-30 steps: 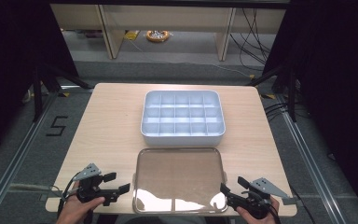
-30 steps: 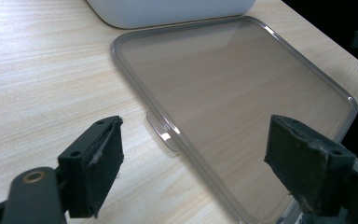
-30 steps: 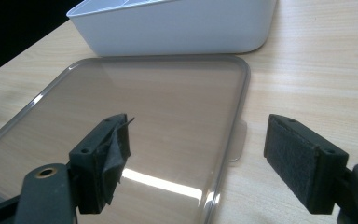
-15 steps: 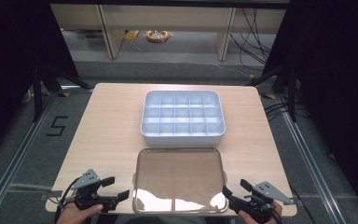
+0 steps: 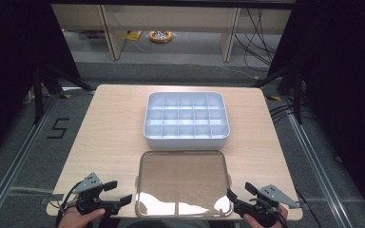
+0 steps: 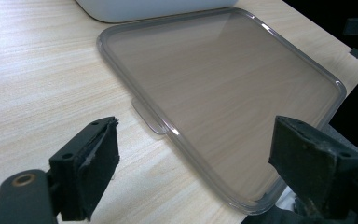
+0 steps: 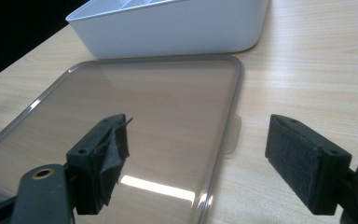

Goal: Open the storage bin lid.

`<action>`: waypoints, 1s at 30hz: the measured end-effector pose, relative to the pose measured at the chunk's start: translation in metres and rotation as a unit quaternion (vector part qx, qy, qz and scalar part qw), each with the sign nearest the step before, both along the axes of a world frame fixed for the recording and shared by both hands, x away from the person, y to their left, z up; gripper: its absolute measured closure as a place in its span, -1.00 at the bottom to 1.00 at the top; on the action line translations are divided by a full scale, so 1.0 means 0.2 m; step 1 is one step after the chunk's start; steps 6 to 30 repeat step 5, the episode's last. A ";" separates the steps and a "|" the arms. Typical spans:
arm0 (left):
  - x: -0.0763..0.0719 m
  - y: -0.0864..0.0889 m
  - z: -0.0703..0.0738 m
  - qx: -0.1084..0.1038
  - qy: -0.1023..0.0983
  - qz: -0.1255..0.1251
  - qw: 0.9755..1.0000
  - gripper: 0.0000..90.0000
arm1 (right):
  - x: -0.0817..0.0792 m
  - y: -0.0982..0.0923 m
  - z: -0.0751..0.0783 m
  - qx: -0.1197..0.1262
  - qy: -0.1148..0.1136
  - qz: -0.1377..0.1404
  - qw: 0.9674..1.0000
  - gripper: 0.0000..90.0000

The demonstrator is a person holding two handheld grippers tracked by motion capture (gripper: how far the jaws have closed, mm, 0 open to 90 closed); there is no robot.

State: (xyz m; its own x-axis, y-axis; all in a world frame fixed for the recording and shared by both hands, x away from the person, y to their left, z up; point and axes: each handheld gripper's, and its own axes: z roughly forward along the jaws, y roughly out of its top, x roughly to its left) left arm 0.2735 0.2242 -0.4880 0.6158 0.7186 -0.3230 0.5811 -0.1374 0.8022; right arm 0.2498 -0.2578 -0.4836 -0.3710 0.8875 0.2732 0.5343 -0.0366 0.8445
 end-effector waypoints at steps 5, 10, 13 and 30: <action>0.00 0.00 0.00 -0.003 0.001 0.003 1.000 -0.67 | 0.01 0.00 -0.01 0.011 0.002 -0.004 1.000 -0.51; 0.00 0.00 0.00 -0.003 0.001 0.003 1.000 -0.67 | 0.01 0.00 -0.01 0.011 0.002 -0.004 1.000 -0.51; 0.00 0.00 0.00 -0.003 0.001 0.003 1.000 -0.67 | 0.01 0.00 -0.01 0.011 0.002 -0.004 1.000 -0.51; 0.00 0.00 0.00 -0.003 0.001 0.003 1.000 -0.67 | 0.01 0.00 -0.01 0.011 0.002 -0.004 1.000 -0.51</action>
